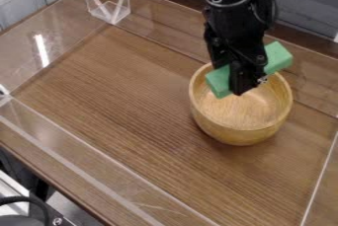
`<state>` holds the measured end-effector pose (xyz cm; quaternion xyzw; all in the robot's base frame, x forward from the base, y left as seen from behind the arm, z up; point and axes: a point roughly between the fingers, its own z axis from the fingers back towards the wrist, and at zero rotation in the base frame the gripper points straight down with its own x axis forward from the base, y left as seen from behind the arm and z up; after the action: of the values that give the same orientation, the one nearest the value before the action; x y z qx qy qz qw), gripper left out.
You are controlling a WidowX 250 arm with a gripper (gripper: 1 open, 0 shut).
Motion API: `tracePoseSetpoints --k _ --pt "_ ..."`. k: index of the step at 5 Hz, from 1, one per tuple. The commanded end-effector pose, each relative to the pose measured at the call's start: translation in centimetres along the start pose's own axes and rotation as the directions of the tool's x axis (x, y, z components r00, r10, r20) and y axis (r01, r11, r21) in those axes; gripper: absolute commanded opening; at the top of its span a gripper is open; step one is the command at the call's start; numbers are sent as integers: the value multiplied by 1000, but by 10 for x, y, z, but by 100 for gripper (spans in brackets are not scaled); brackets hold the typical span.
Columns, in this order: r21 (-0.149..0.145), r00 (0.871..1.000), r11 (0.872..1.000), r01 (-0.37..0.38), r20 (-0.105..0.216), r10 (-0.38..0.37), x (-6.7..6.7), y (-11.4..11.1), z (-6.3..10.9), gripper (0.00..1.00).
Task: Put the green block in the brown bowl
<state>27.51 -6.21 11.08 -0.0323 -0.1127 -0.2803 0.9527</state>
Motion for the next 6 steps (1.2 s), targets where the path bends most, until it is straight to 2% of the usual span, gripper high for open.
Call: tracePoseSetpoints --k 1,3,4,6 --pt "35 997 999 2 73 -5 8 0 18 0" --pt "45 996 999 -15 84 12 8 0 18 0" --pt "44 996 999 -17 86 13 8 0 15 100" --pt "33 996 999 -41 86 38 5 15 24 100"
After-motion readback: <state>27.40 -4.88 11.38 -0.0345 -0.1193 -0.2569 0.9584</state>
